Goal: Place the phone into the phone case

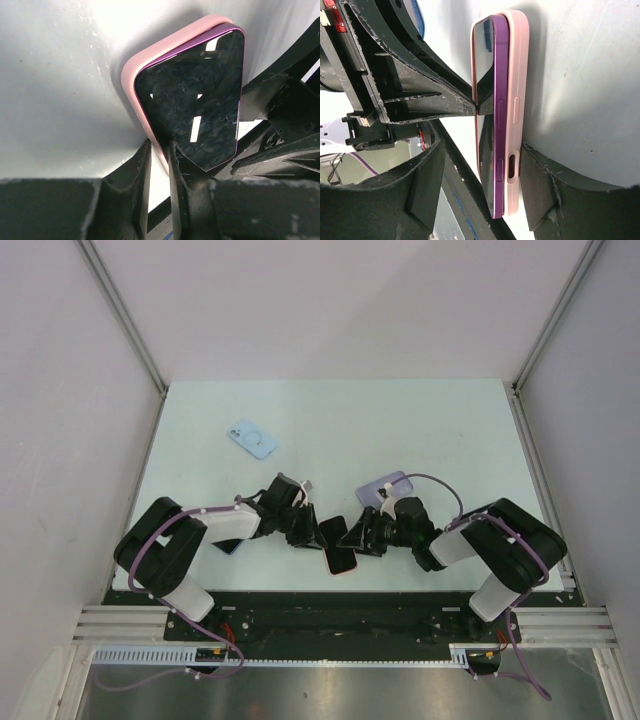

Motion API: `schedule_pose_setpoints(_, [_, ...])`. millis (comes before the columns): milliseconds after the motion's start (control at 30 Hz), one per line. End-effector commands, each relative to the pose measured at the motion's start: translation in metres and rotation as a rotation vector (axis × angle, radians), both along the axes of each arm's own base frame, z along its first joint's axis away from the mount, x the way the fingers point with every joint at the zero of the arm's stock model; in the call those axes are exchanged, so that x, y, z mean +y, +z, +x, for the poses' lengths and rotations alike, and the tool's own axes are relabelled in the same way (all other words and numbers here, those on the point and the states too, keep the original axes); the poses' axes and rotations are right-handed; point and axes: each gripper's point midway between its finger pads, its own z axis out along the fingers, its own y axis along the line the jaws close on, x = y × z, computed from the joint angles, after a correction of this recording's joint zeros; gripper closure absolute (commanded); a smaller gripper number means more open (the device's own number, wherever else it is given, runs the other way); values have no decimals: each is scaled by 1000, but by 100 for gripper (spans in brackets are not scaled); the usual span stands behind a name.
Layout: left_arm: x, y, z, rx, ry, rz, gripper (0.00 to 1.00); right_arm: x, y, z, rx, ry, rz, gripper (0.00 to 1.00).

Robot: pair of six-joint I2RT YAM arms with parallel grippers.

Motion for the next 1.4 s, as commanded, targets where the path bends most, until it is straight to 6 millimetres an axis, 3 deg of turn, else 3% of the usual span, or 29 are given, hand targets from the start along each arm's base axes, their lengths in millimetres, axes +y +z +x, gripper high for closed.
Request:
schedule_pose_setpoints(0, [3, -11, -11, 26, -12, 20, 77, 18, 37, -7, -56, 91, 162, 39])
schedule_pose_setpoints(267, [2, -10, -10, 28, -9, 15, 77, 16, 36, -7, -49, 90, 183, 54])
schedule_pose_setpoints(433, [3, -12, -11, 31, -9, 20, 77, 17, 36, -7, -42, 94, 206, 71])
schedule_pose_setpoints(533, [3, -12, -10, 29, -9, 20, 77, 18, 37, -9, -41, 102, 218, 90])
schedule_pose_setpoints(633, [4, -13, -11, 33, -9, 23, 77, 18, 37, -9, -35, 101, 218, 98])
schedule_pose_setpoints(767, [4, -13, -11, 33, -9, 25, 77, 17, 32, -9, -25, 94, 207, 100])
schedule_pose_setpoints(800, [3, -13, -11, 31, -8, 25, 77, 17, 33, -8, -26, 92, 210, 96])
schedule_pose_setpoints(833, [4, -14, -10, 30, -7, 26, 77, 17, 33, -8, -24, 92, 210, 86])
schedule_pose_setpoints(933, [4, -13, -11, 29, -8, 27, 77, 17, 33, -7, -28, 85, 202, 79])
schedule_pose_setpoints(1000, [4, -11, -11, 27, -10, 22, 77, 16, 33, -6, -32, 76, 190, 88])
schedule_pose_setpoints(1033, [4, -10, -12, 26, -16, 20, 76, 15, 34, -5, -37, 72, 188, 99])
schedule_pose_setpoints(1167, [6, 13, 0, -53, -15, 24, 67, 13, 45, -3, -68, 65, 188, 100])
schedule_pose_setpoints(1233, [8, 25, 4, -76, -3, 5, 54, 9, 53, 1, -98, 45, 179, 100])
schedule_pose_setpoints(1367, [4, 73, 11, -164, -3, -139, 44, 2, 75, 6, -137, 19, 203, 100])
